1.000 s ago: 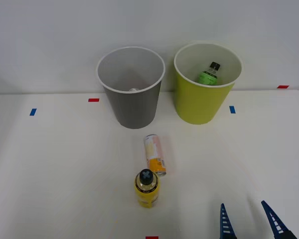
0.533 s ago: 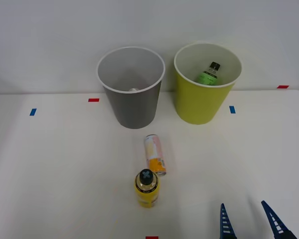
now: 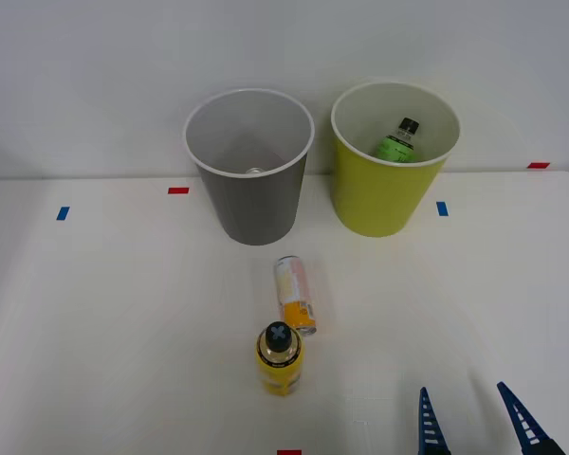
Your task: Put cans in the gray bin, plastic bottles in the light green bin
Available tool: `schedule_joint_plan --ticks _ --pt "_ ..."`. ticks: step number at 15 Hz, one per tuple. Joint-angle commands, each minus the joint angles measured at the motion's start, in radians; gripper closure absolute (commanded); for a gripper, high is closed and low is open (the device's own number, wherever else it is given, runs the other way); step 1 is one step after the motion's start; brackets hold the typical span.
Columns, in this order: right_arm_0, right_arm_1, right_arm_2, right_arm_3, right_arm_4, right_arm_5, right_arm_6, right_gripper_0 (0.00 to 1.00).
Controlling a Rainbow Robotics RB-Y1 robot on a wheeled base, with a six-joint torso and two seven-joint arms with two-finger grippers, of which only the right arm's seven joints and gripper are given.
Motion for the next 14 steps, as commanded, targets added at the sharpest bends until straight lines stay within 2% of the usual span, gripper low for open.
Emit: schedule_joint_plan --ticks 1,14 --pt "0.000 0.000 0.000 0.000 0.000 0.000 0.000 0.00" --pt "0.000 0.000 0.000 0.000 0.000 0.000 0.000 0.00"
